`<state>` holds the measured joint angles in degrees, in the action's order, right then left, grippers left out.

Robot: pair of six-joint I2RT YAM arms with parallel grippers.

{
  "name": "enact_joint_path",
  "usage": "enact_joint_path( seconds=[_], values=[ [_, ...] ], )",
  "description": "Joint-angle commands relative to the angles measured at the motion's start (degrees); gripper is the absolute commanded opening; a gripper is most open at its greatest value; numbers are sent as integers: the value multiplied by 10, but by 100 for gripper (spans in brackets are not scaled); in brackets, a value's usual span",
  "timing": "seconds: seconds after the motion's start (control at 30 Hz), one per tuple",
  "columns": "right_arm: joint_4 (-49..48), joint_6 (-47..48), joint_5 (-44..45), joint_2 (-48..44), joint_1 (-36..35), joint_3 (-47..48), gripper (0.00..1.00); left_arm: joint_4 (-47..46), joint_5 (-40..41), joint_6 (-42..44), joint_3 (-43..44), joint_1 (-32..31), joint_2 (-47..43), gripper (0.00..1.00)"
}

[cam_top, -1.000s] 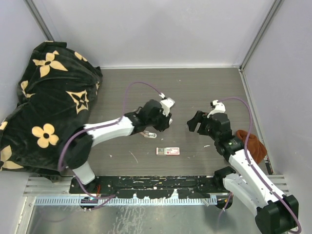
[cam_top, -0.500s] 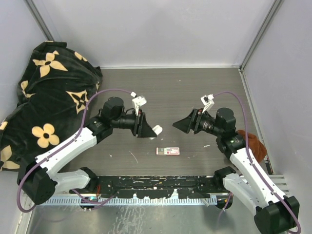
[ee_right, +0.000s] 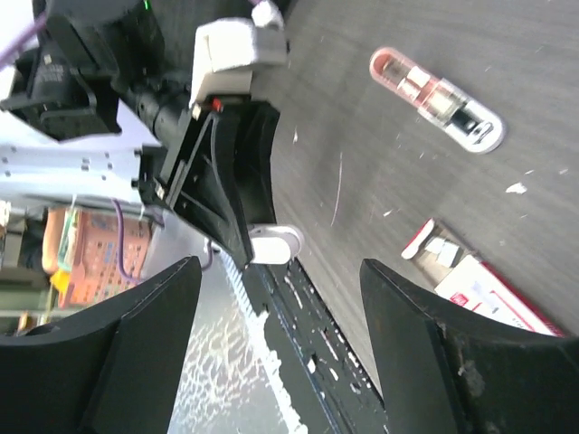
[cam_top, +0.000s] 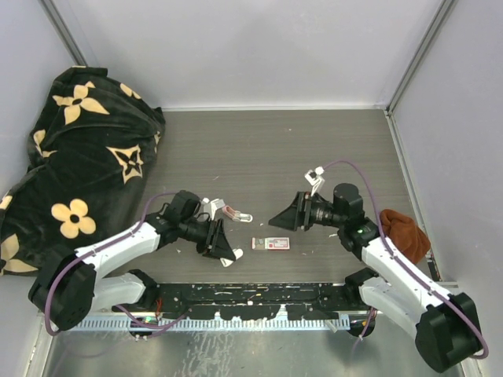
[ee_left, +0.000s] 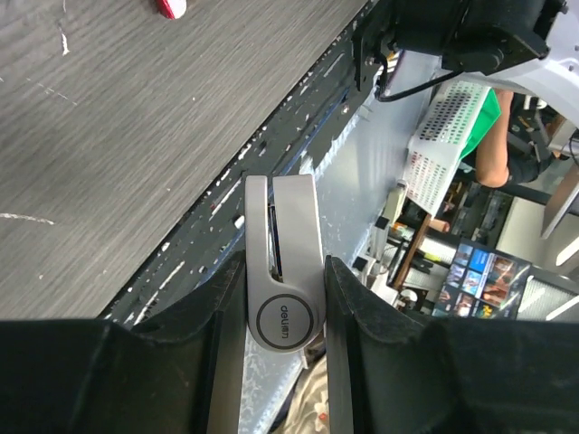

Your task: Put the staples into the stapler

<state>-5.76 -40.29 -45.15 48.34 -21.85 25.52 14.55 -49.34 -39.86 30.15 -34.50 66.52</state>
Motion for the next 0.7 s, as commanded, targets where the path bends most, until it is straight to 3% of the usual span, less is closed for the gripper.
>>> enact_joint_path(
  seconds=[0.0, 0.13, 0.3, 0.53, 0.67],
  values=[
    [-83, 13, -3, 34, -70, -23, 79, -64, -46, -31, 9, -1, -27, 0],
    [-219, -42, -2, 97, -150, -57, 82, -94, -95, -26, 5, -9, -39, 0],
    [-372, -134, -13, 155, -178, -77, 85, -114, -102, -28, 7, -20, -83, 0],
    [-393, -157, -18, 188, -208, -54, 84, -144, -115, -45, 10, -31, -108, 0],
    [-404, -172, -28, 199, -222, -43, 74, -148, -117, -45, 16, -34, -105, 0]
  ],
)
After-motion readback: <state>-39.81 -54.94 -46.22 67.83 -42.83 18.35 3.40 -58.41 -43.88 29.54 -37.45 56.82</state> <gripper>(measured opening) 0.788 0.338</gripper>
